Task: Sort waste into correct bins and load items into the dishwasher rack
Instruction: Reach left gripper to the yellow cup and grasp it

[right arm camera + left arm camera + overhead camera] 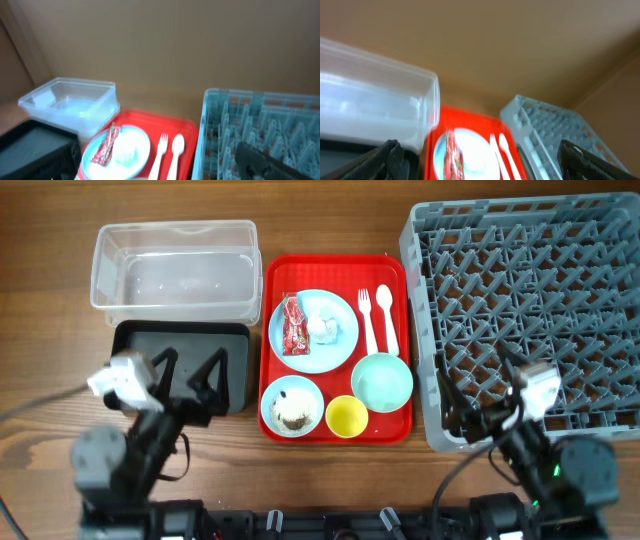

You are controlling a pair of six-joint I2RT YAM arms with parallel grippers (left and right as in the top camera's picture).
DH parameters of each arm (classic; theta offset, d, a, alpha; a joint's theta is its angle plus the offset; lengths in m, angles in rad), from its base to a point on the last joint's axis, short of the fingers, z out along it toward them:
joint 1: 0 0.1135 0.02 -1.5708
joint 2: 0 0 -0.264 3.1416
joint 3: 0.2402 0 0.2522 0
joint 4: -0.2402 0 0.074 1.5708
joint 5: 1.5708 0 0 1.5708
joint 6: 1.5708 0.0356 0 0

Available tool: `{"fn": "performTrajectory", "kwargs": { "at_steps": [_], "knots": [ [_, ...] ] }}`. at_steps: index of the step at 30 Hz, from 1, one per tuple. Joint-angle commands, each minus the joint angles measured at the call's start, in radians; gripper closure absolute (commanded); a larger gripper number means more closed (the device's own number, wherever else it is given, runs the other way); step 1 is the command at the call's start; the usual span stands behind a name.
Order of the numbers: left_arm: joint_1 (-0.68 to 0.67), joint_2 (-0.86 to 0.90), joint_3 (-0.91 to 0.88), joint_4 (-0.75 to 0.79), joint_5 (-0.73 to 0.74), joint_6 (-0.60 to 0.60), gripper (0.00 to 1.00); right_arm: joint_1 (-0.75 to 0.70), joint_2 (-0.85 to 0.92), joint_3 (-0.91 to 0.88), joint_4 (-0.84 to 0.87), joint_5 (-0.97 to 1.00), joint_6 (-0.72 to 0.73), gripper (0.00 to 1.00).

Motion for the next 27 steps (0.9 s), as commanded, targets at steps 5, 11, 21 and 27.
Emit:
{"fn": "performTrajectory", "kwargs": {
  "at_steps": [5, 11, 21, 27],
  "knots": [
    [0.005, 0.407, 0.455, -0.323, 0.132, 0.008, 0.0, -0.003, 0.396, 0.367, -0.234, -0.119, 0.015, 0.0],
    [-0.005, 0.536, 0.509, -0.332, 0.355, -0.025, 0.0, -0.003, 0.533, 0.446, -0.243, -0.381, 0.012, 0.0],
    [-0.323, 0.762, 0.509, -0.405, -0.033, 0.009, 0.0, -0.003, 0.611, 0.446, -0.336, -0.126, 0.146, 0.0],
    [-0.476, 0.849, 0.509, -0.346, -0.04, 0.009, 0.01, -0.003, 0.605, 0.446, -0.338, -0.126, 0.145, 0.0]
  ]
}}
